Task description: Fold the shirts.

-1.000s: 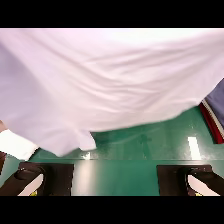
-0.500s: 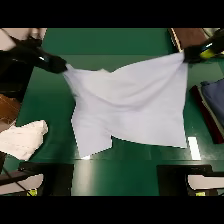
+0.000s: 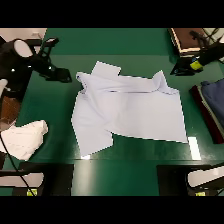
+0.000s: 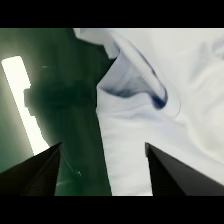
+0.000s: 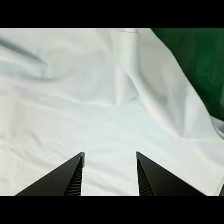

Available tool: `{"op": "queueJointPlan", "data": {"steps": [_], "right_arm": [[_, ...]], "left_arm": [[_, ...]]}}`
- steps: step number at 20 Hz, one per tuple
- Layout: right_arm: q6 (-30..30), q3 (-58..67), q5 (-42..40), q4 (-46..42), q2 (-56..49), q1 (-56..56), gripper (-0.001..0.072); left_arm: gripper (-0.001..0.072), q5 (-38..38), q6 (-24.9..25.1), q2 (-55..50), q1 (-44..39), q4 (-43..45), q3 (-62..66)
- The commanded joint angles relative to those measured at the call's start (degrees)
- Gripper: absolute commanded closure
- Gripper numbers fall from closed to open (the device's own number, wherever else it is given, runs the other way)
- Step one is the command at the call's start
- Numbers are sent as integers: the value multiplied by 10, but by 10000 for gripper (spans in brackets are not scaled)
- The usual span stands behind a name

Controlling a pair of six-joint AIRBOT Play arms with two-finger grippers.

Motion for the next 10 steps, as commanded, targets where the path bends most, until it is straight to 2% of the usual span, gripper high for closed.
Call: {"op": "queueJointPlan", "data": {"steps": [1,5,10], "right_arm": [[-31,-59,26,70,61,-50,324],[-47,-232,-21,118,178,-82,324],[-51,-373,-68,126,263,-86,325]], "left_arm": [[96,-52,-1,53,52,-26,-71],[96,1,2,137,64,-43,-272],[96,91,50,139,64,-166,-408]]}}
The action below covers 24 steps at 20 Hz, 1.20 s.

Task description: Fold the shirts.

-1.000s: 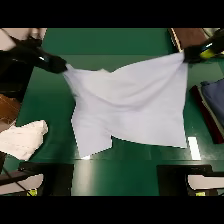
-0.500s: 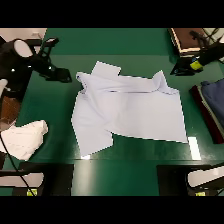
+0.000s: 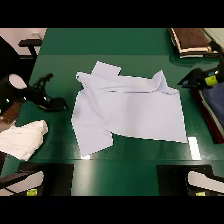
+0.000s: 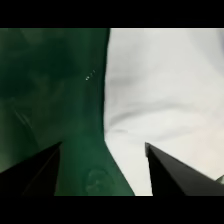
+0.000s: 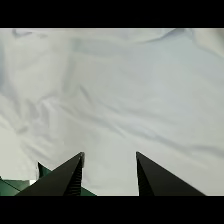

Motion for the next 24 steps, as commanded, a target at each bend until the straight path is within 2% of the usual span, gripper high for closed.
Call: {"op": "queueJointPlan", "data": {"steps": [1,5,10,11,13,14,17,20,21,22,24], "right_arm": [[-5,-88,-27,14,53,-5,325],[-5,-126,-40,14,80,-5,325],[-5,-126,-49,13,100,-6,325],[-5,-126,-46,10,103,-7,325],[-5,-126,-28,9,105,-23,325],[-5,-127,-10,7,105,-39,325],[-2,-147,41,-59,111,-102,325],[13,-254,36,-158,150,-187,315],[12,-295,33,-174,159,-219,182],[13,-339,25,-177,164,-255,124],[12,-410,-1,-169,161,-314,140]], "left_arm": [[96,67,26,10,3,-81,-88],[96,86,27,10,-2,-85,-110],[97,118,26,10,-74,-85,-110],[124,116,26,10,-80,-85,-110],[502,107,26,10,-81,-85,-110],[663,105,26,10,-81,-84,-107],[685,74,26,14,-81,-78,-70],[684,74,26,34,-81,-77,-37],[684,74,26,35,-81,-77,-28],[684,74,26,35,-81,-77,-23],[684,79,26,35,-81,-79,-22]]}}
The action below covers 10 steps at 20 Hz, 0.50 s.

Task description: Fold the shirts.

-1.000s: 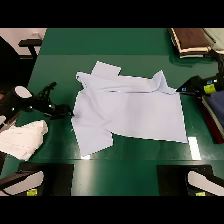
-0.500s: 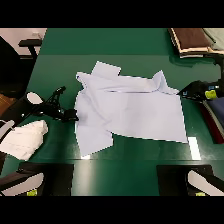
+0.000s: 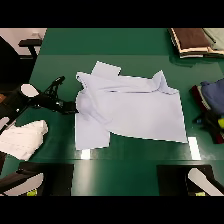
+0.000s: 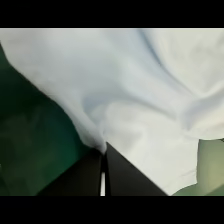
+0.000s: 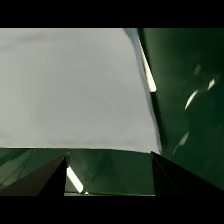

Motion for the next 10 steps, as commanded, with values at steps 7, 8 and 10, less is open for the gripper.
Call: {"op": "queueJointPlan", "data": {"steps": [7,8,10], "right_arm": [[0,-173,-137,61,-59,-46,284],[1,-173,-157,75,-62,-27,285],[1,-173,-195,96,-63,9,412]], "left_arm": [[684,7,0,3,0,-2,13],[684,7,0,3,0,-2,13],[684,5,0,3,0,-2,13]]}}
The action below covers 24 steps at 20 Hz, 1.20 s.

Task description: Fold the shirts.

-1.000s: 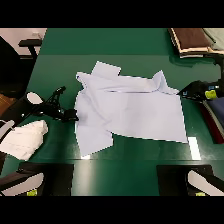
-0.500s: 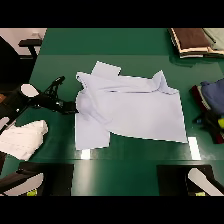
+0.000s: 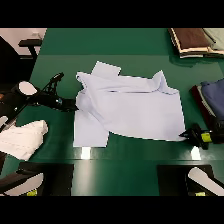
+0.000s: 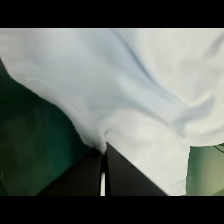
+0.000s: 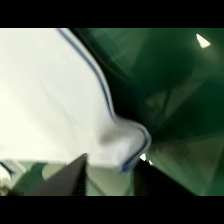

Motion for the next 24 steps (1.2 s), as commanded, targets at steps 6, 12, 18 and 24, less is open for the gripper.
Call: {"op": "queueJointPlan", "data": {"steps": [6,12,18,24], "right_arm": [[-2,56,-82,28,78,108,697],[-2,371,-58,28,182,159,697],[-1,720,0,6,197,146,697],[20,934,109,7,148,63,699]], "left_arm": [[685,-12,-7,52,0,8,22],[685,-15,-32,211,37,9,248],[686,-25,-58,240,37,15,593],[687,3,-80,240,37,27,712]]}}
